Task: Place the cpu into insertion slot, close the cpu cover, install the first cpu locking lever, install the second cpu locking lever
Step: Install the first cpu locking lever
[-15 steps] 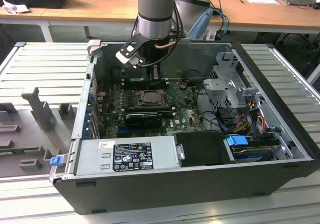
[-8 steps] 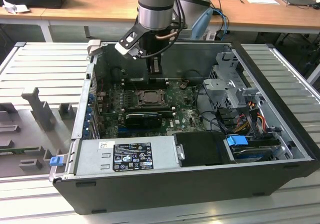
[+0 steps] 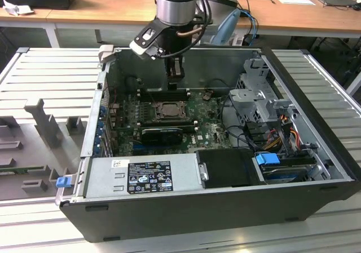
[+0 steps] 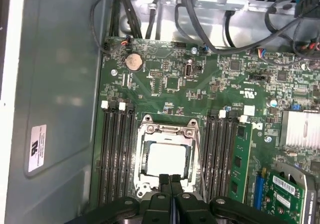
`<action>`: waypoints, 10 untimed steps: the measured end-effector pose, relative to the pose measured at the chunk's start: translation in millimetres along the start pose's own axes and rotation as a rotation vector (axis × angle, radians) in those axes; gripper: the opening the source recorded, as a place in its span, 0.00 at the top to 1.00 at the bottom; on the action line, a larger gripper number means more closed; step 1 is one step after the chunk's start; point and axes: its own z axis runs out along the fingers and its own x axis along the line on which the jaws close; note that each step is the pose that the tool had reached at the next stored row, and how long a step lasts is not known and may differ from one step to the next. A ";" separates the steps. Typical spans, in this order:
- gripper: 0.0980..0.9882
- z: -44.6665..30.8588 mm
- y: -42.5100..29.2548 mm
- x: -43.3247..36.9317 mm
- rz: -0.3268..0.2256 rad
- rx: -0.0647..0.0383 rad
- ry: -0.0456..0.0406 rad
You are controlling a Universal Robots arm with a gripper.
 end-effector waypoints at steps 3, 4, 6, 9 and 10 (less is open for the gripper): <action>0.99 0.0 0.0 0.0 -0.079 0.002 0.0008; 0.99 0.0 0.0 0.0 -0.088 0.002 0.0009; 0.99 0.0 0.0 0.0 -0.119 0.002 0.0012; 0.99 0.0 0.0 0.0 -0.154 0.003 0.0015; 0.99 0.0 0.0 0.0 -0.176 0.004 0.0018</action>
